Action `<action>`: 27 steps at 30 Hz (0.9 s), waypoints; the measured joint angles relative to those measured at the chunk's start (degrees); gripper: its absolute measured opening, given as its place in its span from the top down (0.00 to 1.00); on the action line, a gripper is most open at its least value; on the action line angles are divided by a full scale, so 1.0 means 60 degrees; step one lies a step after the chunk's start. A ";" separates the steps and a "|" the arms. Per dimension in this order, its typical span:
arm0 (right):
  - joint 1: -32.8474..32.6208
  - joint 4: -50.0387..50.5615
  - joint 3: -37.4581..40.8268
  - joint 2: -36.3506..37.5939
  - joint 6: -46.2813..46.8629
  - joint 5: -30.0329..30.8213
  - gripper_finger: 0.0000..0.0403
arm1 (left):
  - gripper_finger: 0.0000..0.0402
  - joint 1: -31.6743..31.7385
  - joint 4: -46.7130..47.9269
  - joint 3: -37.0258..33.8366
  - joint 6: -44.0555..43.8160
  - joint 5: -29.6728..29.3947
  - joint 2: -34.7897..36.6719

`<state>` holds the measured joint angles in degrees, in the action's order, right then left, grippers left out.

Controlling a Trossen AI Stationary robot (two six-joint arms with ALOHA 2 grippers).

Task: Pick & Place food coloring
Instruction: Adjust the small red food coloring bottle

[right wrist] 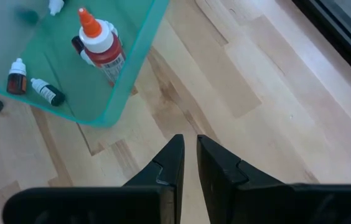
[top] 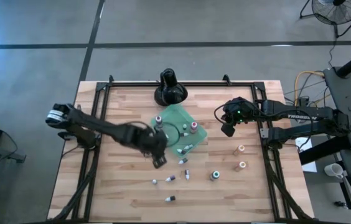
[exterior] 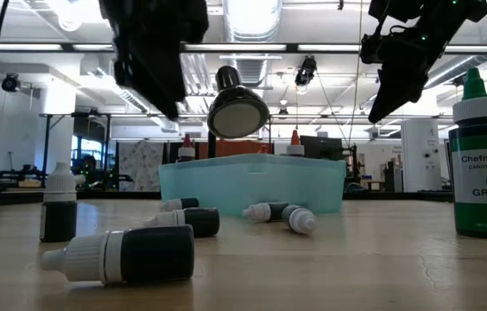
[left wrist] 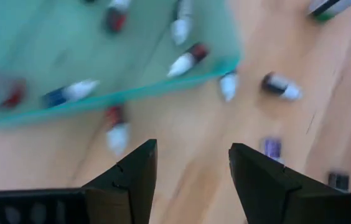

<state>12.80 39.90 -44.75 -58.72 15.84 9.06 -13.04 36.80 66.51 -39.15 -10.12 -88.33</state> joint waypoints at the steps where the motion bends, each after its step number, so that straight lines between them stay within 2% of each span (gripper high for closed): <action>1: 0.0000 0.0000 0.0000 0.0000 0.0000 0.0003 0.91 | 0.57 -0.0117 -0.0756 -0.0356 -0.0026 -0.0222 -0.0096; 4: -0.0003 0.0009 0.0000 0.0000 0.0006 -0.0003 0.91 | 0.57 -0.0309 -0.1966 -0.1122 -0.0500 -0.1055 -0.0418; 8: -0.0004 0.0040 0.0000 0.0000 0.0047 -0.0084 0.91 | 0.57 -0.0309 -0.1429 -0.1564 -0.1903 -0.1669 -0.0536; 13: 0.0000 0.0033 0.0000 -0.0006 0.0041 -0.0084 0.91 | 0.57 -0.0331 -0.1845 -0.2080 -0.1878 -0.2383 -0.0536; 18: -0.0004 0.0032 0.0000 -0.0148 0.0040 -0.0087 0.91 | 0.57 -0.0302 -0.3292 -0.2905 -0.1562 -0.2341 -0.0677; 27: -0.0004 0.0005 0.0000 -0.0313 0.0084 -0.0087 0.91 | 0.57 -0.0236 -0.4147 -0.3598 -0.1866 -0.2420 -0.0679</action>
<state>12.78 39.93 -44.75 -60.60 16.34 8.54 -14.46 11.92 44.92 -50.35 -24.65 -92.41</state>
